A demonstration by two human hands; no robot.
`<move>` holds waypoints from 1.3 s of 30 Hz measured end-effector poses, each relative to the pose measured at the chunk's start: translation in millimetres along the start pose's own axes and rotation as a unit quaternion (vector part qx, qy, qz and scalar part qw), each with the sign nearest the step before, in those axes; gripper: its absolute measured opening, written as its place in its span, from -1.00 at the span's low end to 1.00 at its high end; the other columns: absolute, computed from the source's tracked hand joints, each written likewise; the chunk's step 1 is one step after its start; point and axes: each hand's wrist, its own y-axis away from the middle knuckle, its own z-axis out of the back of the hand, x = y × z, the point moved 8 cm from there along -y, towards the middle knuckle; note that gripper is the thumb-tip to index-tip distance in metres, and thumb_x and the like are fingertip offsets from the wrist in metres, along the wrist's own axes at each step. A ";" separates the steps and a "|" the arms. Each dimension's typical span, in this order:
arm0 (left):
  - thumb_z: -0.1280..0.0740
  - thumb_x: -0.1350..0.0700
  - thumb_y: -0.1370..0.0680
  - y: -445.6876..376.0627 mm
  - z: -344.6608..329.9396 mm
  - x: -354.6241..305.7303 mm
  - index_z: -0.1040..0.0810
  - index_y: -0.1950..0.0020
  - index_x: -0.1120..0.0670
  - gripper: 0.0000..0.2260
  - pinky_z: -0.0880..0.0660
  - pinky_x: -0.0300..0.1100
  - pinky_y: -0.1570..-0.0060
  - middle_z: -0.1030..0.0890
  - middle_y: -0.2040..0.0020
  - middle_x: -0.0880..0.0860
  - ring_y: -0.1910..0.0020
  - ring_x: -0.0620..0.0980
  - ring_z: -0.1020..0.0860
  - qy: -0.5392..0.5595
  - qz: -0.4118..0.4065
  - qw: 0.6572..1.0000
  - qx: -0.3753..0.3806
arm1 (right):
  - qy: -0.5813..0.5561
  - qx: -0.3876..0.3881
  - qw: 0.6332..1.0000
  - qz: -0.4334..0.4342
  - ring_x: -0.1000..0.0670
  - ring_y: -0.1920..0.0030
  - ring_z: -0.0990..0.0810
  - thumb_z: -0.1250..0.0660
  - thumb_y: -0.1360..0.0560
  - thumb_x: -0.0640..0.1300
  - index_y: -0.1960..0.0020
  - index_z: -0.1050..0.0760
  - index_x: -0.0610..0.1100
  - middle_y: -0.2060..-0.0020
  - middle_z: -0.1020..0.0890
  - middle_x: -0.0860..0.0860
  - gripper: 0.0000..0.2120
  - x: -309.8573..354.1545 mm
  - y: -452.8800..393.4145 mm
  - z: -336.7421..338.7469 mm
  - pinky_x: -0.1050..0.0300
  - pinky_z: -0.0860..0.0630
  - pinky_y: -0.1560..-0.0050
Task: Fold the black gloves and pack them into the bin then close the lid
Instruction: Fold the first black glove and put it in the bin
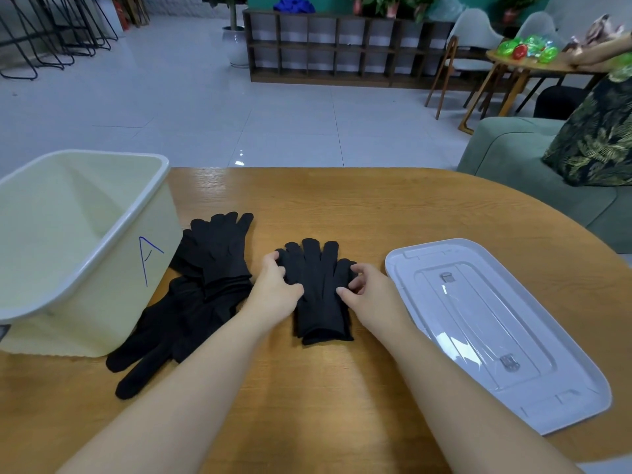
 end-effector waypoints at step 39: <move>0.15 -0.35 -0.41 21.5 -35.2 4.0 0.03 -0.51 -0.16 -0.31 0.19 -0.02 -0.50 0.06 -0.56 -0.11 -0.53 -0.11 0.19 -0.472 -0.260 0.838 0.085 | 0.077 0.091 0.989 -0.091 -0.05 0.18 -0.58 -0.41 -0.44 -0.06 -0.01 -0.55 -0.24 0.16 -0.64 -0.09 -0.73 6.4 -24.2 -13.7 0.12 -0.49 0.21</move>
